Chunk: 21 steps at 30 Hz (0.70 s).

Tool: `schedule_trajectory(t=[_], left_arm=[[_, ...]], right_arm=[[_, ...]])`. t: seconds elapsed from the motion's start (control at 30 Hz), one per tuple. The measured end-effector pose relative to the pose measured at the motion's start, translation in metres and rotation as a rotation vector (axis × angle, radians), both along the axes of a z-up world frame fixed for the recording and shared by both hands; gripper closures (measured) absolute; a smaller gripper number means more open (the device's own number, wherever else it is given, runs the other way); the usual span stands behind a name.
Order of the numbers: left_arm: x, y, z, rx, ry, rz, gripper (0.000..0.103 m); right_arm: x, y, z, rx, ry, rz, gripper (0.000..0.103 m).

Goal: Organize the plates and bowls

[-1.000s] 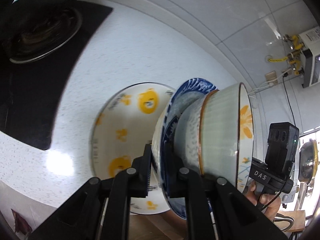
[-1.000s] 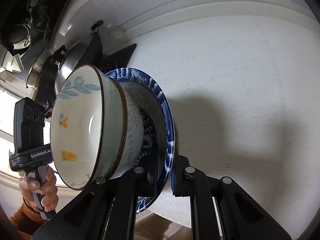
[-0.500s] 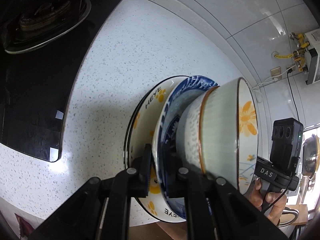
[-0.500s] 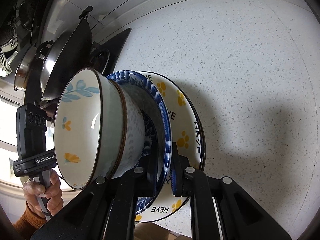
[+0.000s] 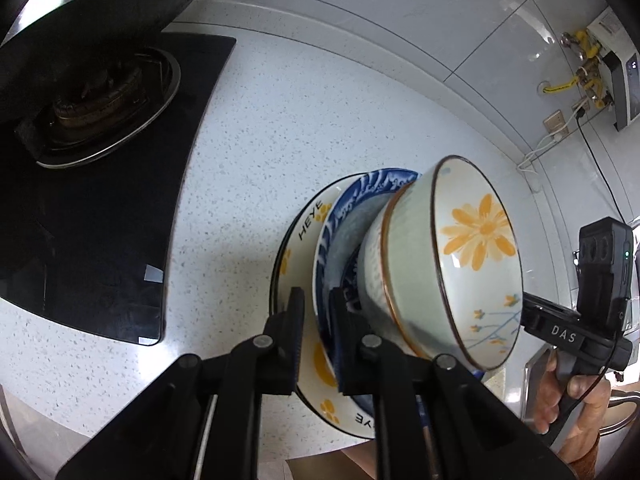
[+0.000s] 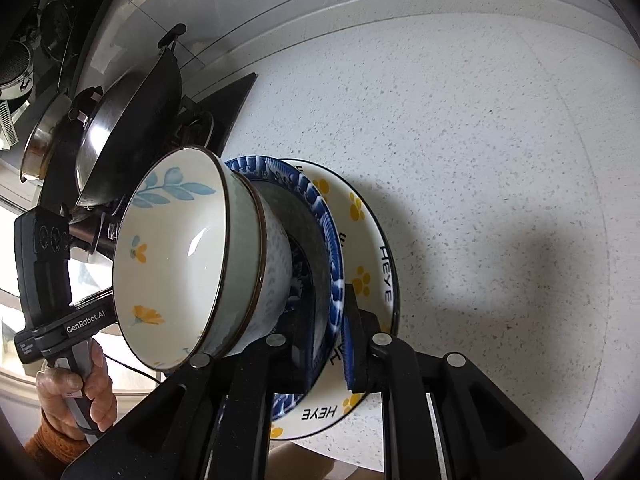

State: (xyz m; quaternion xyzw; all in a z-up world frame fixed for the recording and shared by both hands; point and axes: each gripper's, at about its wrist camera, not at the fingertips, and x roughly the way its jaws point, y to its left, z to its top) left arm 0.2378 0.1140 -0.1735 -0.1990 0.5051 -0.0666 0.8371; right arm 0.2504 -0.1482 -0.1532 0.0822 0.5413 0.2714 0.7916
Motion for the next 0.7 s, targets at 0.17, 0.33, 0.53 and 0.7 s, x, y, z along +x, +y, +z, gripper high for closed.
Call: schedule_trajectory(t=[0.17, 0.33, 0.53, 0.7], left_arm=[[-0.024, -0.004, 0.023, 0.099, -0.126, -0.007, 0.091], [-0.057, -0.007, 0.051, 0.177, -0.255, -0.001, 0.091], [-0.096, -0.016, 0.078, 0.231, -0.366, -0.031, 0.083], [-0.128, -0.021, 0.099, 0.21, -0.447, -0.066, 0.081]], right_arm=[[-0.024, -0.009, 0.017, -0.042, -0.101, -0.048, 0.07], [-0.063, -0.006, 0.046, -0.1, -0.252, -0.1, 0.042], [-0.115, 0.007, 0.08, -0.154, -0.431, -0.136, 0.019], [-0.15, 0.018, 0.097, -0.213, -0.525, -0.157, 0.016]])
